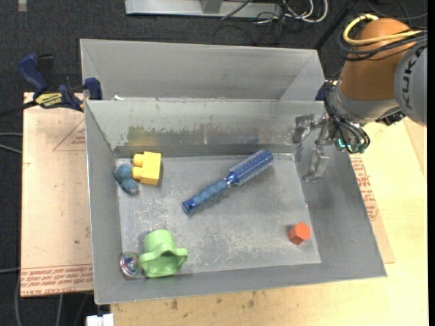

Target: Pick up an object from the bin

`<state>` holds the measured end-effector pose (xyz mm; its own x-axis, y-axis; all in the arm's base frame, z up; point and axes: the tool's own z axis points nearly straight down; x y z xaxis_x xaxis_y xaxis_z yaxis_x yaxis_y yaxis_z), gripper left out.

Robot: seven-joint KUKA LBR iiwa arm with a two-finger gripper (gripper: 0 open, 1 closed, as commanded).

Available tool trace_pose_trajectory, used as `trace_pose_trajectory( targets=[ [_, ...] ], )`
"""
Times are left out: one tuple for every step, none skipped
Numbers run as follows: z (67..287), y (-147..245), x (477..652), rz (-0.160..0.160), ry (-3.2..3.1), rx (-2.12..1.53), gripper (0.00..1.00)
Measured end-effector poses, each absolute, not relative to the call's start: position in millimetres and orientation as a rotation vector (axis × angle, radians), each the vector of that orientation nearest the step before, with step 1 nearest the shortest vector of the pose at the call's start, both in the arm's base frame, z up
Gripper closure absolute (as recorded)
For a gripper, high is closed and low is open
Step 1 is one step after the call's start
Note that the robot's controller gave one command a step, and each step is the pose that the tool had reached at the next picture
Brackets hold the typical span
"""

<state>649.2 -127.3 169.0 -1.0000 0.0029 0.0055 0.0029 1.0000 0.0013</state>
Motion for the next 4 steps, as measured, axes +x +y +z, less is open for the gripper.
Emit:
trace_pose_trajectory(
  targets=[
    [94.5, -46.0, 638.3, -0.008, -3.135, -0.174, 0.00],
    [72.4, 29.4, 622.4, -0.008, -3.131, -0.228, 0.00],
    [73.1, 23.5, 623.0, -0.001, -3.133, -0.235, 1.00],
    [227.5, 27.1, 634.8, 0.000, -3.148, -0.152, 1.00]
  ],
)
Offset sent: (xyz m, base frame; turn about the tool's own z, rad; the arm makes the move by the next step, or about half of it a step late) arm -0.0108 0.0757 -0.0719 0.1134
